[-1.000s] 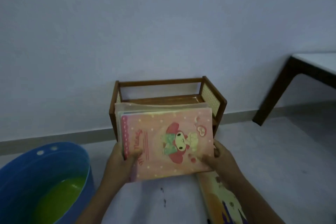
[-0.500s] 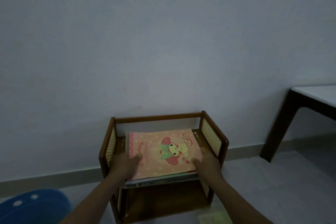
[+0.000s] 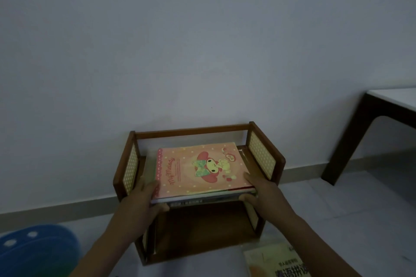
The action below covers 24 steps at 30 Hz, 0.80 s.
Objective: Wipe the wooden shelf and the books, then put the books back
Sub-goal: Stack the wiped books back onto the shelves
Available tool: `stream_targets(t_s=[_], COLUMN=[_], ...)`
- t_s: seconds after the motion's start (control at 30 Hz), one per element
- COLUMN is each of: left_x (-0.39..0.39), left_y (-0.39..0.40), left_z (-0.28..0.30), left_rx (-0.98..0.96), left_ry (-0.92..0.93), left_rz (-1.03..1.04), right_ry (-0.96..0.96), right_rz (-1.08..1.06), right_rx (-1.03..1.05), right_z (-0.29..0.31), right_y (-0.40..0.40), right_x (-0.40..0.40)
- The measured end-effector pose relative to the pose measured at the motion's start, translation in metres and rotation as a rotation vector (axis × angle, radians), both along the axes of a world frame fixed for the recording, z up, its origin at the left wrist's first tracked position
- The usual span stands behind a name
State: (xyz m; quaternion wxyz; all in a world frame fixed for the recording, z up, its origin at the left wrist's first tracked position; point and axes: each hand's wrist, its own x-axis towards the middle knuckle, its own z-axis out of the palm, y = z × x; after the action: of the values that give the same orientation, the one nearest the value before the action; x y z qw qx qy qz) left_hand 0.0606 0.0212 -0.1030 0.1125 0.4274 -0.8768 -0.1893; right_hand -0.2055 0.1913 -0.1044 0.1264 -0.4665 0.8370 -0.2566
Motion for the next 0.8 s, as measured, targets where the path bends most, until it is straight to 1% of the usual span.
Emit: stream_targets(t_s=[0.1, 0.2, 0.27, 0.33, 0.37, 0.4, 0.43, 0.47, 0.57, 0.63, 0.73, 0.8], left_x=[-0.007, -0.011, -0.004, -0.004, -0.007, -0.012, -0.022, -0.032, -0.068, -0.092, -0.127, -0.143], left_y=[0.007, 0.013, 0.015, 0.029, 0.044, 0.062, 0.083, 0.1, 0.147, 0.17, 0.193, 0.203], left_z=[-0.002, -0.006, -0.012, -0.017, -0.02, -0.024, -0.032, -0.043, -0.089, -0.121, -0.151, -0.164], left_rx=[-0.124, -0.161, -0.201, -0.377, -0.449, -0.478, -0.452, -0.368, 0.112, 0.386, 0.637, 0.786], left_ry=[-0.013, -0.008, 0.018, 0.029, 0.073, 0.132, 0.183, 0.216, 0.177, 0.145, -0.005, -0.057], left_rz=[0.046, 0.087, 0.121, 0.14, 0.139, 0.122, 0.084, 0.04, -0.059, -0.057, 0.008, 0.094], right_ry=[0.057, 0.07, 0.089, 0.153, 0.163, 0.152, 0.121, 0.081, -0.088, -0.171, -0.209, -0.204], right_rz=[-0.065, -0.119, -0.106, -0.107, -0.119, -0.133, -0.156, -0.179, -0.305, -0.374, -0.415, -0.431], right_rx=[-0.021, -0.049, -0.113, -0.225, -0.28, -0.322, -0.331, -0.295, -0.016, 0.116, 0.198, 0.23], right_z=[-0.003, -0.006, -0.008, -0.014, -0.022, -0.033, -0.048, -0.063, -0.109, -0.131, -0.158, -0.171], right_y=[-0.011, -0.016, -0.014, 0.005, 0.021, 0.038, 0.058, 0.076, 0.121, 0.143, 0.166, 0.174], right_x=[0.002, 0.008, 0.017, 0.025, 0.028, 0.03, 0.029, 0.025, 0.006, -0.005, -0.019, -0.025])
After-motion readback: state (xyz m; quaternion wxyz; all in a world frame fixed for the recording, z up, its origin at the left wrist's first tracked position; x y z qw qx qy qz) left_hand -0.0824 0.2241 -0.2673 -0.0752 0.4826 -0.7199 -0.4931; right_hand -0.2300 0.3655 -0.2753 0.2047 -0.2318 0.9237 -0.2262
